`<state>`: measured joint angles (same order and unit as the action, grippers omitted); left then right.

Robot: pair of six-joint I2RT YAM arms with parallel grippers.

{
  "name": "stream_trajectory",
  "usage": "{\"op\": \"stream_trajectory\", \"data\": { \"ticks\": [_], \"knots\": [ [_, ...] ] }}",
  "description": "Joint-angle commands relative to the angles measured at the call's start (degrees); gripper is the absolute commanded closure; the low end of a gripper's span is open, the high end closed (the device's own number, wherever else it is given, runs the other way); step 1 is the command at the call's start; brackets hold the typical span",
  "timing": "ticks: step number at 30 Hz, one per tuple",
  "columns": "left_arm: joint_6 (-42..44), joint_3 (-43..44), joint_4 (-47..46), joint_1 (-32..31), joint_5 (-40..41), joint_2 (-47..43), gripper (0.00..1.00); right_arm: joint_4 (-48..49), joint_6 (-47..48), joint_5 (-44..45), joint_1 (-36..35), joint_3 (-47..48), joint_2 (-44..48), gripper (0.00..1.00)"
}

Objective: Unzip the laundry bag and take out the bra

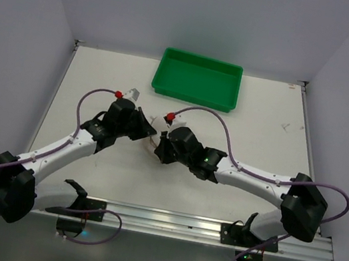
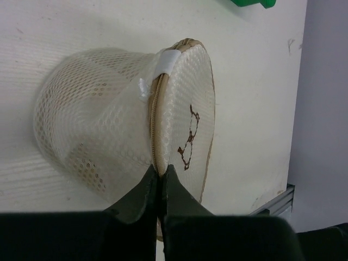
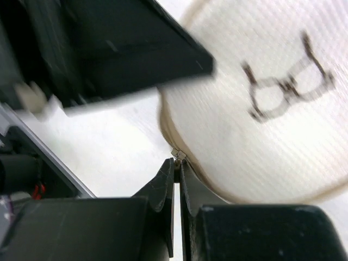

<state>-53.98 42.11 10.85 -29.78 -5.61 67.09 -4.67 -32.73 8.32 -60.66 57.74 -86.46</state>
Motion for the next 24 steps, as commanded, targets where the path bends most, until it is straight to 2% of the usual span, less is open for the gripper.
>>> {"op": "stream_trajectory", "data": {
  "ticks": [1, 4, 5, 8, 11, 13, 15, 19, 20, 22, 23, 24],
  "knots": [
    [1.94, 3.06, 0.39, 0.25, 3.23, 0.06, 1.00, -1.83, 1.35, 4.07, 1.16, -6.30, 6.46, 1.00],
    [3.79, 3.42, 1.28, 2.09, 2.01, 0.50, 1.00, -2.89, 1.70, 3.12, 6.24, -13.77, 12.44, 1.00],
    [4.23, 3.25, 1.28, 2.70, 0.09, 0.59, 1.00, -2.89, 2.23, 1.54, 9.83, -15.44, 14.02, 1.00],
    [6.59, 2.63, 1.36, 5.60, -3.70, 0.58, 1.00, -4.64, 5.21, 2.84, 13.89, -18.97, 18.42, 1.00],
    [11.42, 3.94, 1.63, 8.50, -8.43, 2.33, 1.00, -5.62, 7.24, 1.45, 14.08, -18.19, 19.83, 1.00],
    [15.45, 5.70, 1.19, 9.39, -10.38, 4.09, 1.00, -3.09, 7.77, -5.21, 13.73, -17.22, 19.31, 1.00],
    [17.41, 9.03, 0.23, 9.39, -11.96, 7.25, 0.91, -1.41, 7.07, -9.18, 12.07, -16.17, 17.82, 1.00],
    [19.61, 18.07, -2.49, 9.39, -13.03, 14.02, 0.69, 0.27, 5.05, -10.42, 6.62, -7.57, 10.80, 1.00],
    [19.61, 19.49, -2.76, 9.48, -13.29, 16.38, 0.57, 0.53, 4.52, -10.51, 4.44, -5.90, 8.00, 1.00],
    [19.17, 22.91, -3.47, 9.65, -13.90, 18.07, 0.42, 2.72, 1.99, -12.52, 3.01, -1.42, 5.43, 1.00],
    [19.00, 23.45, -3.73, 9.74, -14.69, 18.34, 0.19, 3.69, 1.01, -14.10, 2.66, -0.18, 4.11, 1.00],
    [18.47, 23.63, -3.91, 9.74, -14.70, 17.82, 0.07, 4.22, -0.13, -14.81, 2.57, 1.14, 1.58, 1.00]
  ]
}}
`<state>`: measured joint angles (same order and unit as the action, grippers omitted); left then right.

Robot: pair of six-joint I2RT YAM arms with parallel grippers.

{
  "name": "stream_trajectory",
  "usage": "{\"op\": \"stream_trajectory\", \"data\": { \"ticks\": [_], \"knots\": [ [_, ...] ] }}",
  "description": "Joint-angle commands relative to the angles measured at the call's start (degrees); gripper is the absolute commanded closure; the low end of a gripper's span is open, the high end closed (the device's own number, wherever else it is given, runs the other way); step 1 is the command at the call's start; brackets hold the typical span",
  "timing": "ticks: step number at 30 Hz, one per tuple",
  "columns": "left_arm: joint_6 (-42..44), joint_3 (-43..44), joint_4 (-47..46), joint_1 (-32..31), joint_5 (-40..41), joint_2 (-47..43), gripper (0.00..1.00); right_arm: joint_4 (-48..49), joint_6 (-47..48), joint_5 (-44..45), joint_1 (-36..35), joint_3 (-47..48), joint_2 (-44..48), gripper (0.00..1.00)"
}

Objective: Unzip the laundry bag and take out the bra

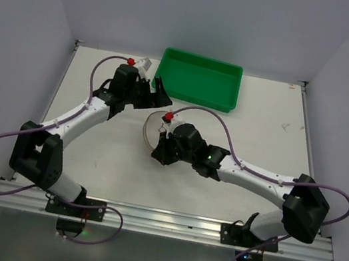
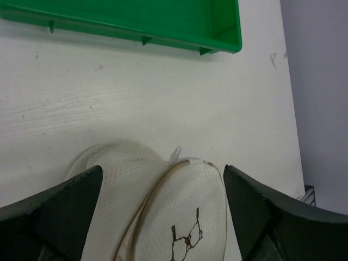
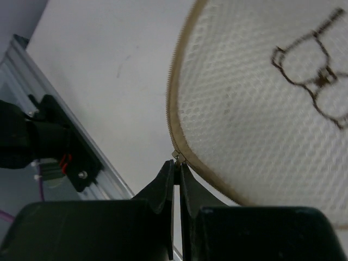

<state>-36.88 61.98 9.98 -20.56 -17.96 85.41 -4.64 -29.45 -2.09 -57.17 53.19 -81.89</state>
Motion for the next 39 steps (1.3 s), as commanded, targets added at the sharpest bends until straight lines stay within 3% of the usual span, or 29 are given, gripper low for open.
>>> {"op": "stream_trajectory", "data": {
  "ticks": [1, 8, 10, 16, 22, 23, 25, 26, 27, 33, 39],
  "knots": [
    [1.38, 3.51, -2.34, 0.60, -0.96, -2.42, 0.00, 4.29, -5.16, -4.76, -0.84, 8.22, -4.15, 1.00],
    [-2.13, -5.80, 11.37, 0.87, 20.65, -18.33, 0.00, 5.87, -5.88, -0.11, -1.10, 13.69, -9.43, 1.00],
    [-3.27, -10.01, 12.34, 0.96, 21.21, -22.28, 0.00, 5.61, -5.18, 0.33, -1.19, 14.31, -10.30, 1.00],
    [-8.37, -16.61, 9.19, -0.79, 8.56, -24.15, 0.12, 5.61, -4.65, 1.03, -1.63, 13.61, -11.10, 1.00],
    [-10.22, -18.82, 7.95, -5.28, 10.30, -22.22, 0.42, 4.82, -4.21, 2.00, -1.81, 12.47, -10.40, 1.00],
    [-10.31, -19.08, 7.95, -5.28, 10.57, -22.13, 0.56, 4.82, -4.12, 2.43, -1.72, 11.94, -9.79, 1.00],
    [-10.23, -19.43, 7.25, -5.28, 11.36, -22.21, 0.72, 2.89, -3.34, 3.75, -1.72, 9.49, -7.51, 1.00],
    [-10.31, -19.44, 7.07, -5.28, 11.71, -22.13, 0.90, 2.19, -3.16, 4.19, -1.72, 8.69, -6.63, 1.00],
    [-10.05, -19.26, 6.90, -5.20, 12.06, -22.12, 0.97, 1.40, -2.89, 4.98, -1.72, 6.77, -4.70, 1.00],
    [-6.54, -16.71, 6.99, -4.32, 12.07, -19.75, 1.00, -4.14, 0.62, 11.75, 0.03, -4.73, 4.44, 1.00],
    [0.91, -14.62, 5.31, -1.86, 8.64, -16.16, 1.00, -6.87, 4.66, 9.30, 0.92, -7.32, 10.17, 1.00]
  ]
}}
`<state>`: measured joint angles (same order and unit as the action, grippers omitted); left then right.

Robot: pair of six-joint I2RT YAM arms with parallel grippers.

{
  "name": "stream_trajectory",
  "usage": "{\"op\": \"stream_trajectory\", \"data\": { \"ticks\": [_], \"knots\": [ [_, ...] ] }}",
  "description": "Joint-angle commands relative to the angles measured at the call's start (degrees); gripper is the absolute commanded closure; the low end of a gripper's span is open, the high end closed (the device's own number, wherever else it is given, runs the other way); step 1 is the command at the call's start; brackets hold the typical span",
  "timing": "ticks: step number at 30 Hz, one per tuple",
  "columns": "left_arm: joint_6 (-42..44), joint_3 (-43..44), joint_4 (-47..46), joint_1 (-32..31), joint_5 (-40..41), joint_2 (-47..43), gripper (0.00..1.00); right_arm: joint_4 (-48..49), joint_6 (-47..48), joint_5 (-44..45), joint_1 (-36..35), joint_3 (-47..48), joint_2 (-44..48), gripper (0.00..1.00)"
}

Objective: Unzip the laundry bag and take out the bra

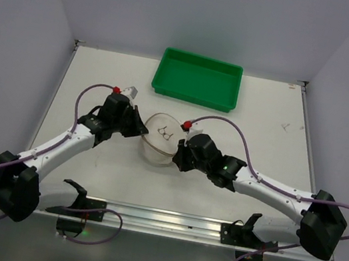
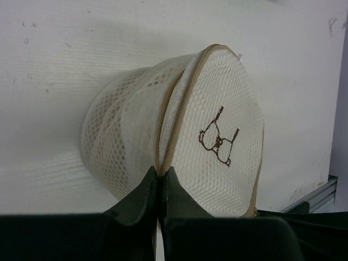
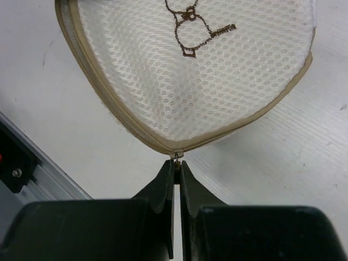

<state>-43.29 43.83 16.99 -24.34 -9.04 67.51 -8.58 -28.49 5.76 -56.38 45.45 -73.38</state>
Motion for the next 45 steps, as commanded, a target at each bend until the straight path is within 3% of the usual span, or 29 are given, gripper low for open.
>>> {"op": "stream_trajectory", "data": {
  "ticks": [1, 3, 5, 7, 9, 12, 13, 14, 15, 18, 23, 28, 30, 33, 36, 37, 38, 39, 40, 45],
  "knots": [
    [8.65, 4.58, -1.70, 2.19, -1.15, 3.32, 1.00, -2.59, 4.23, 0.14, -0.04, 0.69, 1.67, 1.00],
    [13.29, 7.22, -1.61, 2.45, -1.33, 5.43, 0.99, -1.97, 4.32, -0.74, -0.31, 2.09, 0.70, 1.00],
    [15.33, 12.66, 0.23, 2.80, 0.07, 9.04, 0.92, -0.22, 3.88, -3.55, -0.57, 3.76, -1.57, 1.00],
    [17.09, 17.32, -0.99, 3.07, 0.16, 11.58, 0.78, 2.06, 2.40, -5.49, -0.92, 7.44, -3.68, 1.00],
    [16.49, 19.78, -4.66, 3.68, -0.80, 12.82, 0.70, 4.26, 1.25, -11.63, -1.10, 12.34, -8.16, 1.00],
    [13.24, 22.60, -3.91, 4.47, -0.37, 13.53, 0.41, 4.89, -1.47, -14.20, -1.80, 21.04, -15.35, 1.00],
    [12.45, 22.35, -3.46, 4.65, 3.03, 11.53, 0.15, 5.41, -2.44, -13.94, -2.33, 23.00, -16.86, 1.00],
    [11.57, 21.74, -3.02, 5.00, 5.15, 10.12, 0.06, 5.50, -2.71, -13.50, -2.42, 24.67, -18.36, 1.00],
    [10.08, 19.82, -1.10, 5.35, 7.26, 7.06, 0.00, 5.50, -3.06, -12.62, -2.51, 27.56, -21.07, 1.00],
    [8.23, 16.56, 5.65, 5.88, 13.68, 3.08, 0.00, 5.24, -3.85, -11.56, -2.77, 31.09, -23.90, 1.00],
    [5.24, 8.30, 8.93, 5.79, 14.32, -6.85, 0.00, 5.94, -4.20, -11.65, -3.38, 31.10, -25.58, 1.00],
    [0.23, 0.82, 6.13, 5.62, 2.91, -9.50, 0.04, 6.21, -3.94, -11.12, -4.26, 28.47, -25.05, 1.00],
    [-0.91, -1.02, 5.51, 5.00, 2.18, -9.06, 0.07, 6.21, -3.94, -10.68, -4.53, 27.50, -24.62, 1.00],
    [-1.53, -2.87, 4.81, 4.30, 3.15, -9.23, 0.20, 5.94, -3.85, -10.51, -4.70, 26.27, -24.09, 1.00],
    [-2.24, -3.84, 3.58, 4.21, 2.97, -9.50, 0.51, 5.15, -3.42, -9.28, -4.79, 24.69, -22.43, 1.00],
    [-2.33, -4.02, 3.14, 4.21, 3.06, -9.50, 0.71, 4.54, -2.89, -8.49, -4.79, 23.99, -21.81, 1.00],
    [-2.33, -4.19, 2.87, 4.21, 3.32, -9.67, 0.80, 4.19, -2.63, -7.87, -4.79, 23.20, -21.02, 1.00],
    [-2.59, -4.54, 2.17, 4.21, 3.50, -9.67, 0.96, 3.92, -1.40, -7.09, -4.70, 21.10, -19.27, 1.00],
    [-2.50, -4.72, 1.64, 4.21, 3.24, -9.76, 1.00, 3.57, -0.44, -6.47, -4.70, 19.86, -18.12, 1.00],
    [-1.19, -4.20, 1.37, 4.30, 2.36, -7.92, 1.00, 0.59, 5.80, -2.69, -3.74, 8.99, -9.95, 1.00]
  ]
}}
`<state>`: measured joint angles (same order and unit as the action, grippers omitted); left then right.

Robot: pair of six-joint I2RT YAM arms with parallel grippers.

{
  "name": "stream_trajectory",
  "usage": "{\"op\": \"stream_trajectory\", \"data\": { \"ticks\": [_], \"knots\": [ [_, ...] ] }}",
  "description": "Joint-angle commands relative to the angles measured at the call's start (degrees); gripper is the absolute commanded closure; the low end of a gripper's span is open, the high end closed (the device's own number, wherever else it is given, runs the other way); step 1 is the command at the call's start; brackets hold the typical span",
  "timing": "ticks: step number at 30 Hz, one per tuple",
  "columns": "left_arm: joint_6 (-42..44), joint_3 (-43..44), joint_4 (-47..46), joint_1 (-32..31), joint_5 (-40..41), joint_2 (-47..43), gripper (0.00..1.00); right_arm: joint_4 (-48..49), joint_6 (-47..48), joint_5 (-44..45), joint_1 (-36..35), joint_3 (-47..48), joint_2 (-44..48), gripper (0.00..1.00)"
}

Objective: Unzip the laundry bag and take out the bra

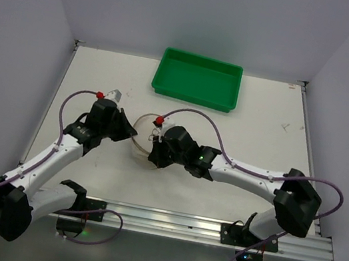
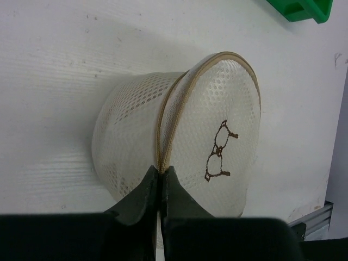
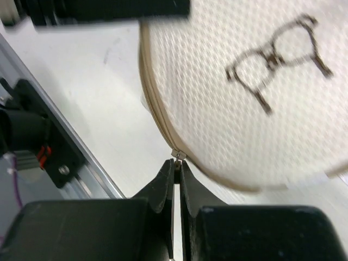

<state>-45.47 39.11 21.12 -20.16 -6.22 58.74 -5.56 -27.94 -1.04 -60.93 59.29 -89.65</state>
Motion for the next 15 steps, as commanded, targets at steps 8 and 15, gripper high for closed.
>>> {"op": "stream_trajectory", "data": {
  "ticks": [8, 15],
  "knots": [
    [3.46, -0.79, -1.08, 0.12, -0.72, -0.91, 1.00, -6.74, 7.55, 5.26, 17.33, -13.77, 15.02, 1.00],
    [0.48, -8.17, -5.30, 0.04, -5.65, -9.49, 0.79, -7.00, 7.20, 0.07, 16.72, -8.76, 14.32, 0.75]
  ]
}}
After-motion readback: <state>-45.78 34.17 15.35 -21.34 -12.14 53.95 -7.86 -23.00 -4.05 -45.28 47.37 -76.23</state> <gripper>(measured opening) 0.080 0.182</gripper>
